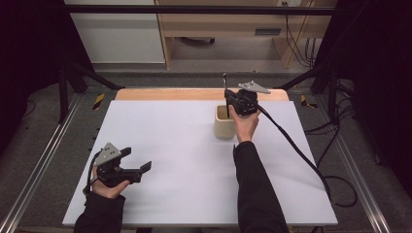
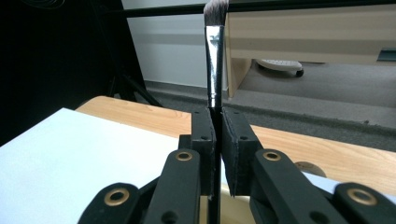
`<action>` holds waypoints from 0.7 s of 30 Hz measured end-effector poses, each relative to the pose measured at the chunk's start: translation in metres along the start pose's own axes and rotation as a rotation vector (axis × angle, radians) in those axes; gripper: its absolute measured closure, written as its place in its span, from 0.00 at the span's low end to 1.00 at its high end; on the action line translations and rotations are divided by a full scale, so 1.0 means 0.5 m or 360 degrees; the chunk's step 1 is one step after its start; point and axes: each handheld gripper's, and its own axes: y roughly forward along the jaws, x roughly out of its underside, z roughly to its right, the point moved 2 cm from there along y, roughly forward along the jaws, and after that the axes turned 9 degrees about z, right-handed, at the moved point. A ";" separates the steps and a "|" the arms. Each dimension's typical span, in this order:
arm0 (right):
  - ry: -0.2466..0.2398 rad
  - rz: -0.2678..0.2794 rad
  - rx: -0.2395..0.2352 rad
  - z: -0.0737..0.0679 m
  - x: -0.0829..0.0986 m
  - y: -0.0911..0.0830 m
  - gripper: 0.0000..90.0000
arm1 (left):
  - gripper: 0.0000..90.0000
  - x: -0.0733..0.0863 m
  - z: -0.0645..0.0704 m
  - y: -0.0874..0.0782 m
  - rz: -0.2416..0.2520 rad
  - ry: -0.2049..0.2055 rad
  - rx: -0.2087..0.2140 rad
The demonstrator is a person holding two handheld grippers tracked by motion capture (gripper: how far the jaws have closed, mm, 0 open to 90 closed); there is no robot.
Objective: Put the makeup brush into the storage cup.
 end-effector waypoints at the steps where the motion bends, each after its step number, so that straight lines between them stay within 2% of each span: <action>1: -0.0011 -0.0017 0.0001 -0.001 0.006 0.002 0.94 | 0.05 0.000 0.000 0.000 0.0001 -0.0001 -0.0001; 21: -0.0011 -0.0102 -0.0001 0.006 0.062 -0.005 0.94 | 0.05 0.001 0.001 0.001 -0.0011 0.0011 -0.0002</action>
